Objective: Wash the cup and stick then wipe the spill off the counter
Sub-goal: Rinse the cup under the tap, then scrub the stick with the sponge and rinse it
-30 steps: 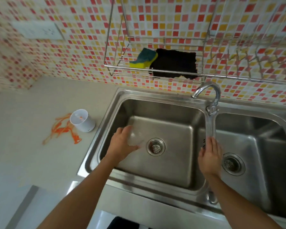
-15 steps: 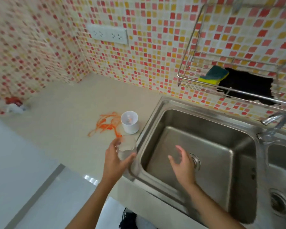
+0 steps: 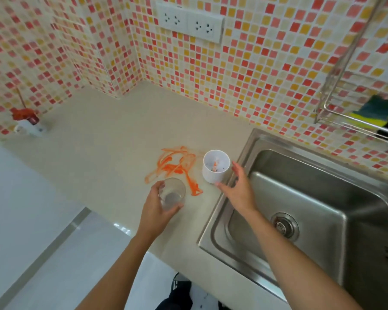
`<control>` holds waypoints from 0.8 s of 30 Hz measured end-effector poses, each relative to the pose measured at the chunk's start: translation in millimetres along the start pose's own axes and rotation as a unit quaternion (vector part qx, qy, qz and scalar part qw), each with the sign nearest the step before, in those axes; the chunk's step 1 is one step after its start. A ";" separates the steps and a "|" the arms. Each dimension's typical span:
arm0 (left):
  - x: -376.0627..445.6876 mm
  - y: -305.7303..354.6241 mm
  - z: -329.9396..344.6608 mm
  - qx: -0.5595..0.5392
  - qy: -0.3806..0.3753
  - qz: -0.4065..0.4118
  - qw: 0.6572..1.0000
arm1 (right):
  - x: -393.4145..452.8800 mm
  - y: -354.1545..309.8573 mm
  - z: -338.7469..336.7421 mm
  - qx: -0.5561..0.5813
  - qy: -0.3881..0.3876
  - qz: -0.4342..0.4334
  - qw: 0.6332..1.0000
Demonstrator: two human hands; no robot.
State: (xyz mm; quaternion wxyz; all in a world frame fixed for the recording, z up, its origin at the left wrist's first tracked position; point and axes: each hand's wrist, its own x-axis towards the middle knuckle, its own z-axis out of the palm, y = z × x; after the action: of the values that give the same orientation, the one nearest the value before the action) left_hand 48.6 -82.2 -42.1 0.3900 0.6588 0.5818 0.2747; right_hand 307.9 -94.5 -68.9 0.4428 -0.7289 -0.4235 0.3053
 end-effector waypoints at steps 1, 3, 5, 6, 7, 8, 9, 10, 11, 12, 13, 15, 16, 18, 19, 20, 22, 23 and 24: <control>1.8 -2.5 -0.6 -0.001 -0.006 0.000 1.000 | 0.5 -1.8 3.8 0.007 0.000 -0.003 1.000; 4.4 -6.4 -2.4 -0.004 -0.016 -0.002 1.000 | -0.5 -5.9 10.9 0.018 0.002 -0.007 1.000; 5.6 -9.2 -4.7 -0.006 -0.029 -0.002 1.000 | -1.7 -9.1 16.7 0.030 0.009 -0.005 0.999; 5.6 -10.1 -5.8 -0.010 -0.038 -0.004 0.999 | -2.1 -9.9 18.4 0.036 0.014 -0.004 0.999; 5.0 -10.7 -7.1 -0.018 -0.044 -0.010 0.999 | -2.1 -9.7 19.8 0.037 0.019 -0.001 0.999; 4.5 -11.5 -9.3 -0.029 -0.047 -0.015 0.998 | -2.3 -9.8 21.4 0.038 0.022 0.001 0.999; 4.1 -12.0 -12.1 -0.041 -0.041 -0.016 0.998 | -2.6 -9.7 22.6 0.037 0.025 0.004 0.999; 4.4 -11.9 -15.6 -0.052 -0.030 -0.014 0.998 | -3.0 -9.8 23.3 0.037 0.027 0.005 0.999; 5.8 -11.5 -19.6 -0.062 -0.018 -0.011 0.998 | -3.5 -9.6 24.1 0.037 0.029 0.006 0.999; 8.3 -10.7 -23.6 -0.071 -0.010 -0.008 0.997 | -4.5 -9.9 24.5 0.038 0.030 0.010 0.999; 11.5 -9.8 -27.4 -0.078 -0.006 -0.005 0.997 | -5.4 -9.4 25.0 0.037 0.032 0.014 0.999; 19.2 -7.5 -32.8 -0.086 0.008 0.000 0.996 | -7.2 -8.2 25.8 0.033 0.033 0.025 0.999; 23.0 -6.3 -34.8 -0.082 0.022 0.004 0.996 | -8.3 -7.7 26.2 0.030 0.034 0.028 0.999; 31.0 -3.9 -37.3 -0.053 0.064 0.016 0.996 | -9.8 -4.5 27.2 0.027 0.038 0.030 0.998; 34.7 -3.0 -38.3 -0.027 0.087 0.026 0.995 | -10.7 -2.7 27.6 0.025 0.039 0.031 0.998; 38.2 -1.7 -39.0 0.001 0.106 0.038 0.994 | -11.4 -1.6 27.9 0.020 0.039 0.033 0.998; 46.8 4.8 -38.7 0.033 0.123 0.059 0.990 | -11.7 -1.0 28.0 0.013 0.044 0.038 0.998; 52.2 10.3 -37.6 0.036 0.120 0.071 0.990 | -11.2 -0.5 28.2 0.012 0.048 0.039 0.998; 58.1 17.1 -35.6 0.035 0.112 0.088 0.989 | -11.0 -2.0 28.2 0.011 0.051 0.040 0.998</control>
State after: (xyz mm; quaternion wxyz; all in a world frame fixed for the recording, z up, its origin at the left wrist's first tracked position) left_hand 39.0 -18.6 -13.8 0.2732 0.6858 0.5708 0.3596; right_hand 279.1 -92.9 -78.2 0.4594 -0.7552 -0.3672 0.2895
